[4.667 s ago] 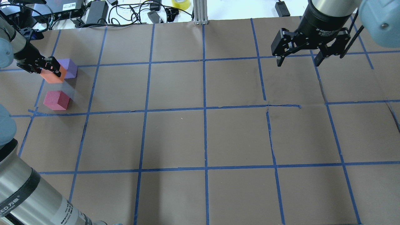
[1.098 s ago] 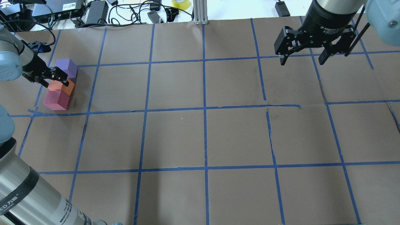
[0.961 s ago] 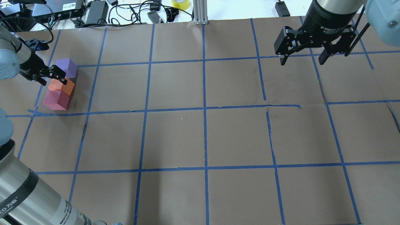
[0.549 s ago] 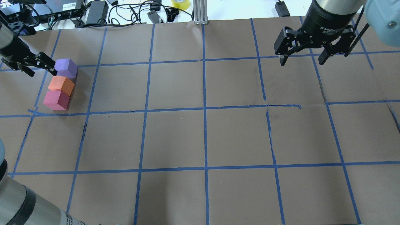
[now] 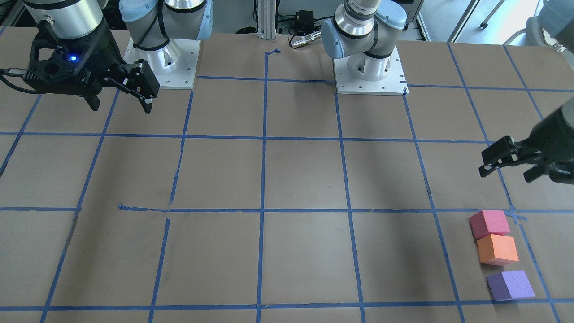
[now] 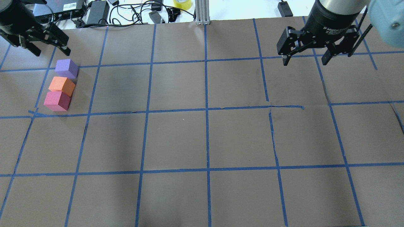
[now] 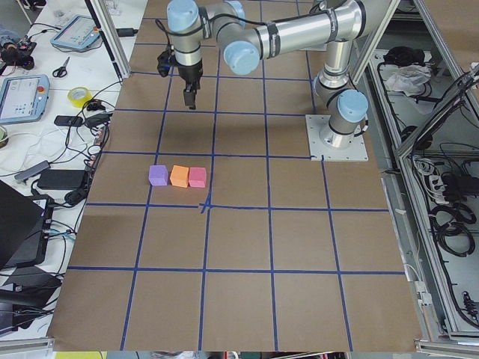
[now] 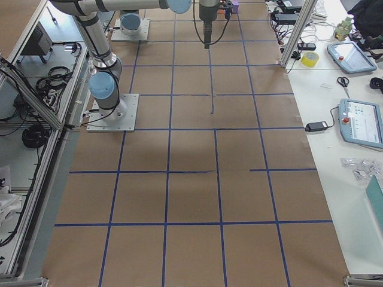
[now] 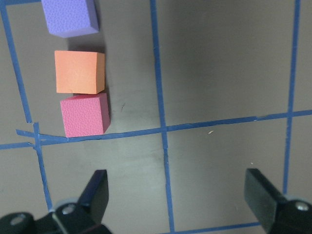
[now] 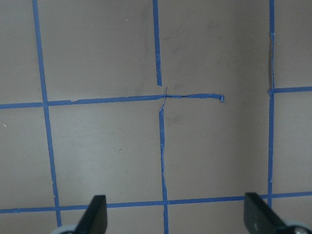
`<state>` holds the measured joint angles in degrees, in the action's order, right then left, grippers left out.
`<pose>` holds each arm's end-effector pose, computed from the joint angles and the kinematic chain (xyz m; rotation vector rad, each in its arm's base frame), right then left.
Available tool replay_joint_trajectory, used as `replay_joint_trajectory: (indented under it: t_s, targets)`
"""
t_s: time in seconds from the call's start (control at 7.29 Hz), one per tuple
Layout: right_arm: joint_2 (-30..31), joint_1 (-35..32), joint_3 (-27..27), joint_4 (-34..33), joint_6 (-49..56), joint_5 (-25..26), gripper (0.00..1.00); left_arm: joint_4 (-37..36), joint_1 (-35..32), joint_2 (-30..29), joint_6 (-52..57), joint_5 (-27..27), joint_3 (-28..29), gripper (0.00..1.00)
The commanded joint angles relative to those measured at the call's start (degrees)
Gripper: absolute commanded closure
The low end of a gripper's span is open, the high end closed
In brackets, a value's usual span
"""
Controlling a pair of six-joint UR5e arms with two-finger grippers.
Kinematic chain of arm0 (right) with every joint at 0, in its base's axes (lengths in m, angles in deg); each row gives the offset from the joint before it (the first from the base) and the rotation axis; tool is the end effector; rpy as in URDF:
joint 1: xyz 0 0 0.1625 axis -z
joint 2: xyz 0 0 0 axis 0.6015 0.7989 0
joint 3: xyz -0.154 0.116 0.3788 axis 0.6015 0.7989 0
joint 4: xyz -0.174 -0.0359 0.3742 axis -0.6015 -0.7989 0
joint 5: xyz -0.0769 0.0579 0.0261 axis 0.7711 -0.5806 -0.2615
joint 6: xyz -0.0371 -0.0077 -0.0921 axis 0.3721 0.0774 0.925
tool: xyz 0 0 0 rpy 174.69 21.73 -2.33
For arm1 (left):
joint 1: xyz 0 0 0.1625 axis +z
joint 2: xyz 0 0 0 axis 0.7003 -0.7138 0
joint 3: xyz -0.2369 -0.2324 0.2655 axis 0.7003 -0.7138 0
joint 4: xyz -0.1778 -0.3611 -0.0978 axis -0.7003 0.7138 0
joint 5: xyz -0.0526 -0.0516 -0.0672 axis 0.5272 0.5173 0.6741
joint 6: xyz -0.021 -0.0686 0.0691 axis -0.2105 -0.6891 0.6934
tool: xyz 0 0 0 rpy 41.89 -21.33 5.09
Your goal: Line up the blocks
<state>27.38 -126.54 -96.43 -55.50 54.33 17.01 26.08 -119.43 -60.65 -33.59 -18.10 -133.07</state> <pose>0.1289 -0.4920 0.5150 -0.0730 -3.1337 0.0442 0.0144 -0.5812 0.4918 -0.0662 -3.1180 0.0832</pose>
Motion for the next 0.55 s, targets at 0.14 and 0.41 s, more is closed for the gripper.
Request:
replay_joint_trajectory:
  t_s: [0.14, 0.41]
  targets:
    - [-0.1, 0.0, -0.1, 0.2, -0.1, 0.0, 0.00, 0.1, -10.1, 3.9, -17.6, 0.4, 0.0, 0.00]
    - [0.0, 0.0, -0.2, 0.1, -0.3, -0.1, 0.00, 0.5, -14.6, 6.5, -22.7, 3.1, -1.2, 0.00]
